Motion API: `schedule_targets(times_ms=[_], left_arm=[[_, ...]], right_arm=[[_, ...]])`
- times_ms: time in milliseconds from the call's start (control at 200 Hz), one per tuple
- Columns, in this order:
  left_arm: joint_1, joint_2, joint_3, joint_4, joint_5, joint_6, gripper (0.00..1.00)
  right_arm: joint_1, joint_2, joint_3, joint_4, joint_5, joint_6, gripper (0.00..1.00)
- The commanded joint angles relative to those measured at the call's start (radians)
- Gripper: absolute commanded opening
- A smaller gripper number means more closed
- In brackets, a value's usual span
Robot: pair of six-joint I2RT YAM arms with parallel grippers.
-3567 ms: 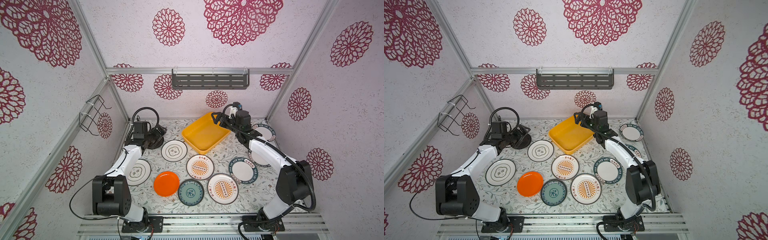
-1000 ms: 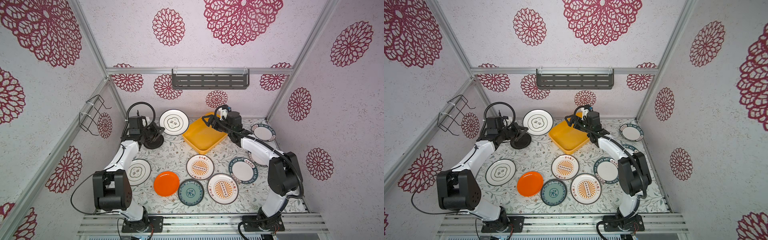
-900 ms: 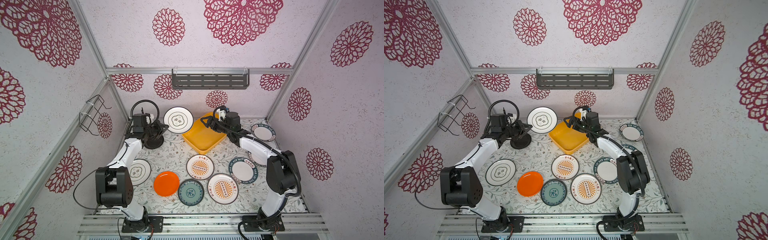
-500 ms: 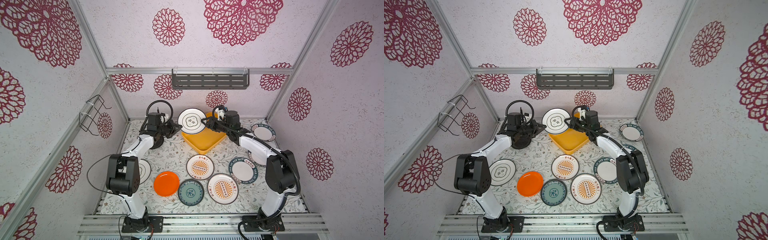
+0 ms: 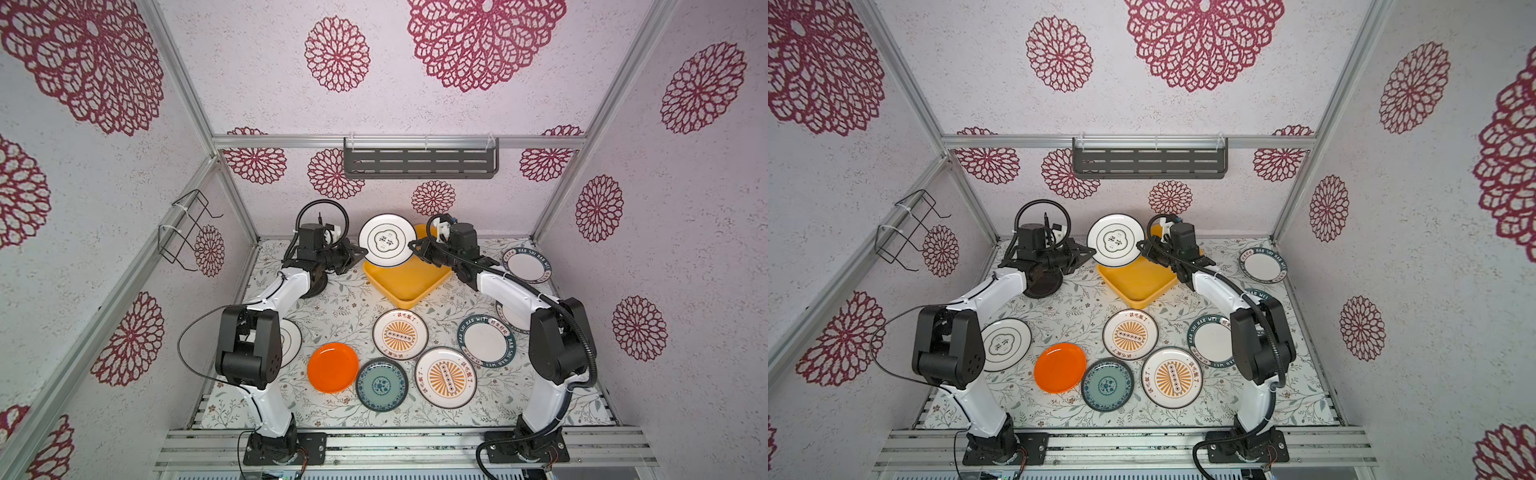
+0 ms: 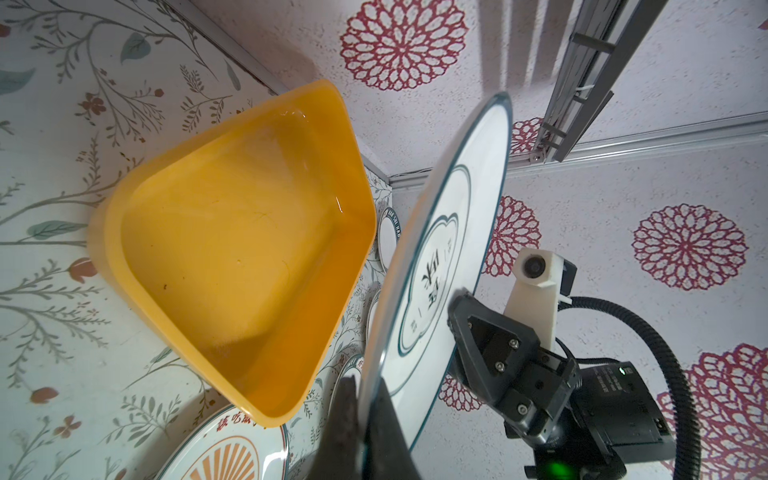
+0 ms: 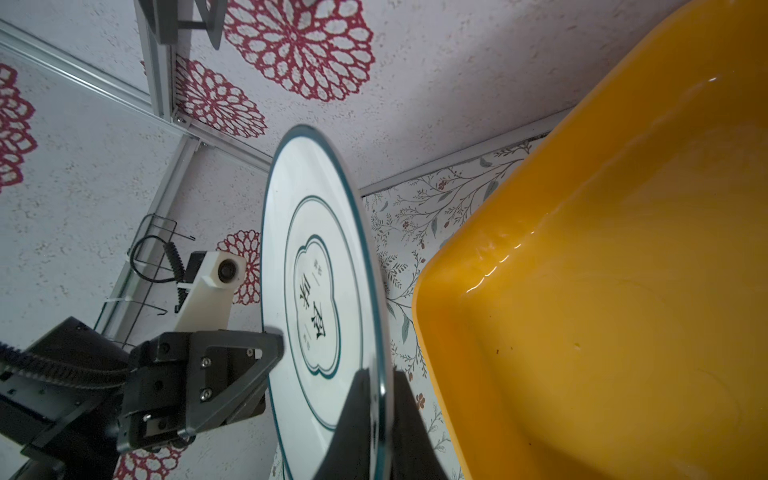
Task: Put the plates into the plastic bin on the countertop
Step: 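Carry the plate to the right gripper while right gripper grasps its rim, then lower the plate into the yellow bin with right gripper while left gripper releases and withdraws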
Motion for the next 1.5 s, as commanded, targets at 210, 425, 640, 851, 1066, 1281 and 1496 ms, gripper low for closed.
schedule_targets(times_ms=[210,425,640,851,1066,1281,1496], left_arm=[[-0.005,-0.010,0.042,0.052,-0.015,0.017,0.63],[0.001,-0.081,0.022,-0.044,-0.124,0.120,0.91],[0.008,-0.176,0.017,-0.158,-0.296,0.255,0.97],[0.039,-0.203,0.007,-0.182,-0.371,0.289,0.97],[0.058,-0.220,-0.027,-0.200,-0.447,0.304,0.97],[0.072,-0.232,-0.070,-0.188,-0.497,0.287,0.97],[0.083,-0.206,-0.061,-0.205,-0.540,0.305,0.97]], right_arm=[[-0.021,0.021,-0.004,0.053,0.009,0.008,0.00],[-0.068,0.031,0.012,0.012,0.003,-0.015,0.00],[-0.137,0.069,0.067,-0.178,0.031,-0.120,0.00],[-0.150,0.194,0.255,-0.415,0.033,-0.319,0.00],[-0.151,0.333,0.454,-0.585,0.060,-0.447,0.00],[-0.164,0.433,0.545,-0.583,0.007,-0.470,0.00],[-0.181,0.497,0.578,-0.563,-0.035,-0.453,0.00]])
